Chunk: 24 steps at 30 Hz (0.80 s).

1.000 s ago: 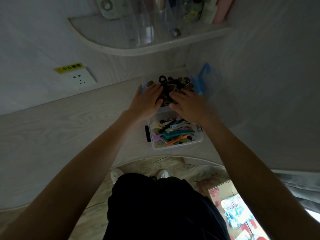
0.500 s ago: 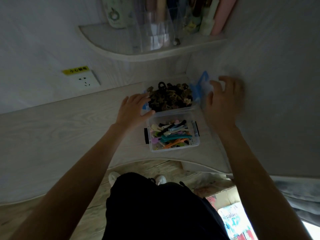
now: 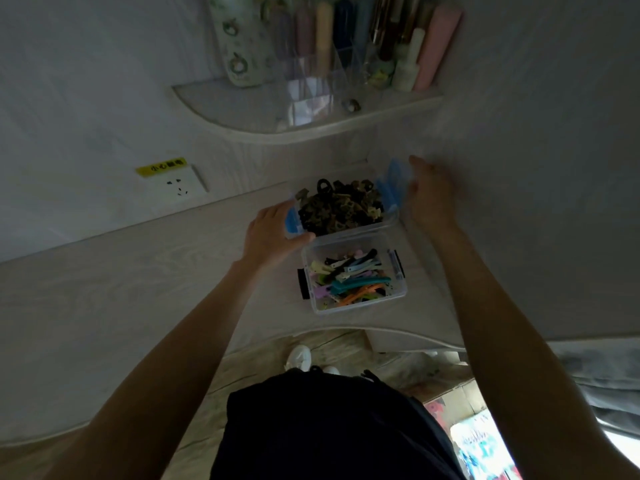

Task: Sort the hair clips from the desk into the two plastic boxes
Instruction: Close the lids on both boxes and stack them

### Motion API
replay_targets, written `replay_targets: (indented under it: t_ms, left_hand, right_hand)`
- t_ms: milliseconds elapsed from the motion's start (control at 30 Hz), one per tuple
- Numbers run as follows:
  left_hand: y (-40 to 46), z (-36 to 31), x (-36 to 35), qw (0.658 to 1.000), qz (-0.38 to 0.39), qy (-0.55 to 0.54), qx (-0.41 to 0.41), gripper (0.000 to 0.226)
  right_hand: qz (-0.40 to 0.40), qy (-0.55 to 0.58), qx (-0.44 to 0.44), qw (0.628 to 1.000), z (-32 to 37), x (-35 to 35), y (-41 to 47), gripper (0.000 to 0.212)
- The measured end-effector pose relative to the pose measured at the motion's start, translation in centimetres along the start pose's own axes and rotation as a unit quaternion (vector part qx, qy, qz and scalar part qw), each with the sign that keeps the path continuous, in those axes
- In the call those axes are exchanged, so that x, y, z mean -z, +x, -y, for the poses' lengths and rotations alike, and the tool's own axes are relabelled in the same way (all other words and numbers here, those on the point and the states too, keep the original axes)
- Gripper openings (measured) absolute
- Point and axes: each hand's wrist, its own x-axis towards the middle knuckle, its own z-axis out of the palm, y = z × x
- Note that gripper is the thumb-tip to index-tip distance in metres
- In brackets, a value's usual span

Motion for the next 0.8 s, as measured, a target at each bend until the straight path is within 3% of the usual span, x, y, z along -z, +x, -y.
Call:
replay_targets:
  t_ms: [100, 200, 400, 500, 600, 667, 733, 800]
  left_hand:
    - [0.0, 0.6, 0.4, 1.000, 0.017, -0.017, 0.011, 0.082]
    - [-0.3, 1.0, 0.9, 0.998, 0.015, -0.061, 0.017, 0.077]
    - [-1.0, 2.0, 0.9, 0.981, 0.018, -0.175, 0.087, 0.072]
    - [-1.8, 2.0, 1.4, 0.970, -0.022, -0.220, 0.105, 0.045]
    - [-1.7, 2.1, 1.9, 0.934, -0.074, -0.310, 0.163, 0.035]
    - [-1.3, 2.0, 2.1, 0.899, -0.088, -0.384, 0.191, 0.032]
    - [-0.8, 1.7, 1.9, 0.897, -0.080, -0.387, 0.198, 0.028]
    - [-0.3, 1.5, 1.7, 0.909, -0.058, -0.359, 0.202, 0.033]
  right_hand:
    - [0.021, 0.110, 0.021, 0.994, 0.5, 1.0, -0.1, 0.043]
    - [-0.001, 0.140, 0.084, 0.987, 2.0, 1.3, -1.0, 0.035]
    - [0.004, -0.076, 0.334, 0.940, 7.2, -2.9, -4.1, 0.033]
    - [0.033, -0.149, 0.341, 0.928, 8.8, -6.4, -5.7, 0.038]
    - [0.079, -0.220, 0.327, 0.916, 10.5, -7.9, -6.5, 0.039]
    - [0.141, -0.176, 0.287, 0.931, 10.9, -9.1, -6.2, 0.038]
    - [0.189, -0.068, 0.239, 0.950, 11.0, -9.1, -6.2, 0.038]
    - [0.128, 0.018, 0.226, 0.966, 10.1, -8.3, -6.0, 0.028]
